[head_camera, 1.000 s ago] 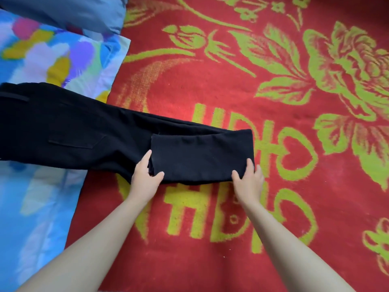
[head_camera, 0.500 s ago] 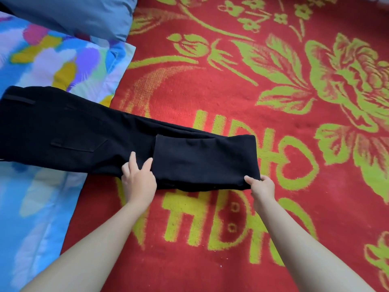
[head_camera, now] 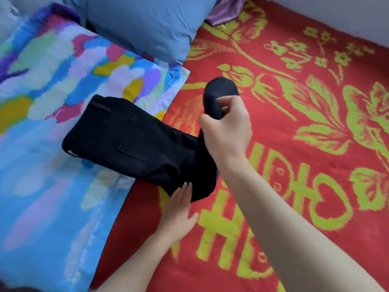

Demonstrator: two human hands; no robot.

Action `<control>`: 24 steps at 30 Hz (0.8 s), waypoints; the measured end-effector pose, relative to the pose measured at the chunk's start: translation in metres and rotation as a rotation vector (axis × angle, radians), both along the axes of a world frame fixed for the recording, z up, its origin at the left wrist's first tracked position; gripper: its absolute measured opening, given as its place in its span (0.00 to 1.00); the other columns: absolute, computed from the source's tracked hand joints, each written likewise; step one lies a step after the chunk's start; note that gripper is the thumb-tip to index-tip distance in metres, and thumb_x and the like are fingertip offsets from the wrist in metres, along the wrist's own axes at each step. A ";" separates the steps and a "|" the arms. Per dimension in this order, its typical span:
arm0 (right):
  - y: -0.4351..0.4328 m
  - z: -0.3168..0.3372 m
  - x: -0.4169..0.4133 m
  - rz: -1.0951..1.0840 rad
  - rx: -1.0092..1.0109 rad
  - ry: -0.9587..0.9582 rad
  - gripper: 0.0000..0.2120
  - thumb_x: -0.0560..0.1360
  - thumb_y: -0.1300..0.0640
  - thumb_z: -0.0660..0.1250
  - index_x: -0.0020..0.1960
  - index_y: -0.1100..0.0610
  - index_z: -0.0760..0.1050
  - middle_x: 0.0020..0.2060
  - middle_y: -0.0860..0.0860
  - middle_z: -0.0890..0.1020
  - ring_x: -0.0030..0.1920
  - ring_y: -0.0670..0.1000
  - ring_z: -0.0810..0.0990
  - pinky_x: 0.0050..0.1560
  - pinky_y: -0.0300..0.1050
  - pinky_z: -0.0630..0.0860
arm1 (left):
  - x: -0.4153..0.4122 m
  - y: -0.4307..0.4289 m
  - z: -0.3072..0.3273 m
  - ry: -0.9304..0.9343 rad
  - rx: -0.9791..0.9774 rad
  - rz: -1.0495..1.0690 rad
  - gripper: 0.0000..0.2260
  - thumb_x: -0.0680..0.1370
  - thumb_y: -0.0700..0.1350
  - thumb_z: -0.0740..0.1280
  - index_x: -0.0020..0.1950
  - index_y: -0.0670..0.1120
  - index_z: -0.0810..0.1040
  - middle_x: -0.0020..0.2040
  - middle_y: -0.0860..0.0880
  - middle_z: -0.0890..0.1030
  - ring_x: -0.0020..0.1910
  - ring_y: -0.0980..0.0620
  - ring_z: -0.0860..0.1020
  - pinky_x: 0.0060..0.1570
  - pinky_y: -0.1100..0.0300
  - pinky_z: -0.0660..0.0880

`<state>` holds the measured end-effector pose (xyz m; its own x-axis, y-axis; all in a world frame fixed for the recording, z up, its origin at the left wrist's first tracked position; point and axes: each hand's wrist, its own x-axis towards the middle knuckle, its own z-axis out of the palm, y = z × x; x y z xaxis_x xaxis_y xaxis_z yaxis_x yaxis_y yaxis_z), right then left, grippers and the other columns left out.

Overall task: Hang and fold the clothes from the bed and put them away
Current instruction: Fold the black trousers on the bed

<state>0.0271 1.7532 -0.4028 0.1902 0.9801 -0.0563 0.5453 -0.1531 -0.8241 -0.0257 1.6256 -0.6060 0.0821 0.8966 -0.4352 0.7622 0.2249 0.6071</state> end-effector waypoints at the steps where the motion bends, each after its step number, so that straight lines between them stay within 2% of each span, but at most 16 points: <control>1: 0.003 0.005 -0.034 0.075 -0.010 0.019 0.11 0.70 0.59 0.67 0.50 0.51 0.70 0.37 0.41 0.75 0.40 0.47 0.73 0.36 0.38 0.57 | -0.013 -0.006 0.003 0.029 0.031 0.050 0.32 0.79 0.49 0.61 0.78 0.48 0.48 0.78 0.50 0.51 0.76 0.49 0.52 0.72 0.58 0.55; 3: 0.002 0.008 -0.092 0.241 -0.035 0.115 0.17 0.72 0.58 0.67 0.59 0.53 0.70 0.51 0.48 0.77 0.51 0.51 0.75 0.41 0.38 0.59 | -0.037 -0.019 0.010 0.085 0.056 0.163 0.26 0.77 0.45 0.62 0.75 0.45 0.61 0.74 0.47 0.64 0.70 0.45 0.63 0.67 0.55 0.63; 5: -0.015 -0.002 -0.133 0.423 -0.079 0.218 0.26 0.75 0.56 0.65 0.71 0.54 0.61 0.65 0.56 0.69 0.63 0.55 0.68 0.57 0.44 0.63 | -0.060 -0.029 0.018 0.139 0.172 0.241 0.19 0.74 0.41 0.64 0.64 0.39 0.75 0.62 0.41 0.76 0.60 0.40 0.75 0.56 0.49 0.74; 7: -0.040 -0.028 -0.137 0.525 -0.135 0.145 0.30 0.77 0.54 0.62 0.75 0.52 0.54 0.73 0.59 0.57 0.71 0.56 0.57 0.67 0.51 0.58 | -0.079 -0.039 0.017 0.324 0.293 0.257 0.15 0.65 0.37 0.71 0.50 0.35 0.81 0.48 0.35 0.81 0.45 0.34 0.81 0.38 0.44 0.78; 8: -0.052 -0.047 -0.128 0.547 -0.164 0.050 0.30 0.78 0.53 0.61 0.76 0.51 0.53 0.74 0.58 0.54 0.73 0.56 0.53 0.69 0.51 0.56 | -0.090 -0.042 0.015 0.400 0.360 0.273 0.17 0.61 0.35 0.74 0.48 0.34 0.80 0.46 0.33 0.81 0.43 0.33 0.81 0.35 0.43 0.78; 9: -0.061 -0.068 -0.111 0.560 -0.196 -0.075 0.29 0.78 0.54 0.60 0.76 0.51 0.53 0.75 0.58 0.52 0.74 0.55 0.50 0.69 0.50 0.56 | -0.099 -0.043 0.014 0.449 0.405 0.276 0.18 0.62 0.35 0.73 0.51 0.36 0.78 0.48 0.33 0.80 0.45 0.33 0.80 0.36 0.43 0.78; 11: -0.079 -0.105 -0.070 0.585 -0.233 -0.388 0.29 0.77 0.57 0.60 0.76 0.54 0.54 0.75 0.60 0.52 0.75 0.56 0.51 0.69 0.49 0.58 | -0.117 -0.044 0.010 0.536 0.516 0.236 0.19 0.69 0.40 0.62 0.60 0.41 0.71 0.57 0.32 0.77 0.55 0.35 0.74 0.43 0.43 0.77; 12: -0.087 -0.118 -0.052 0.599 -0.205 -0.535 0.30 0.75 0.60 0.62 0.75 0.56 0.57 0.74 0.63 0.55 0.75 0.59 0.55 0.68 0.51 0.62 | -0.125 -0.043 0.008 0.577 0.558 0.187 0.21 0.70 0.40 0.59 0.64 0.43 0.69 0.61 0.32 0.73 0.59 0.36 0.70 0.47 0.42 0.75; 14: -0.099 -0.142 -0.031 0.617 -0.129 -0.709 0.32 0.64 0.63 0.73 0.67 0.61 0.71 0.66 0.67 0.70 0.66 0.65 0.70 0.57 0.55 0.75 | -0.142 -0.031 0.004 0.678 0.611 0.033 0.26 0.70 0.38 0.60 0.69 0.46 0.66 0.67 0.34 0.66 0.65 0.36 0.66 0.55 0.39 0.72; 16: -0.105 -0.161 -0.025 0.631 -0.103 -0.822 0.36 0.54 0.60 0.79 0.62 0.59 0.77 0.60 0.65 0.77 0.60 0.65 0.77 0.48 0.58 0.78 | -0.158 -0.011 0.004 0.792 0.626 -0.109 0.34 0.66 0.34 0.64 0.71 0.48 0.63 0.70 0.36 0.65 0.68 0.37 0.66 0.59 0.38 0.70; 19: -0.101 -0.180 -0.032 0.691 -0.136 -0.896 0.42 0.51 0.56 0.81 0.65 0.53 0.75 0.61 0.62 0.77 0.62 0.62 0.76 0.50 0.61 0.77 | -0.179 0.024 0.009 0.895 0.556 -0.229 0.45 0.57 0.32 0.75 0.72 0.49 0.64 0.69 0.36 0.70 0.67 0.37 0.71 0.58 0.36 0.70; 21: -0.097 -0.188 -0.043 0.701 -0.158 -0.951 0.43 0.51 0.57 0.81 0.66 0.51 0.74 0.61 0.61 0.77 0.62 0.62 0.76 0.51 0.61 0.76 | -0.187 0.039 0.010 0.938 0.497 -0.326 0.45 0.54 0.36 0.79 0.70 0.48 0.71 0.67 0.37 0.73 0.65 0.38 0.73 0.56 0.37 0.72; 24: -0.088 -0.198 -0.058 0.676 -0.201 -1.003 0.45 0.50 0.58 0.81 0.67 0.49 0.73 0.62 0.61 0.77 0.62 0.62 0.75 0.52 0.61 0.76 | -0.192 0.044 0.004 0.939 0.432 -0.404 0.45 0.49 0.48 0.83 0.66 0.47 0.76 0.66 0.39 0.74 0.64 0.37 0.74 0.55 0.38 0.72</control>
<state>-0.0307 1.6651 -0.6009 -0.3070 0.8893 -0.3389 0.9438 0.3304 0.0122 -0.2179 1.6694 -0.6022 0.2039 0.9697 -0.1348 0.9301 -0.2348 -0.2824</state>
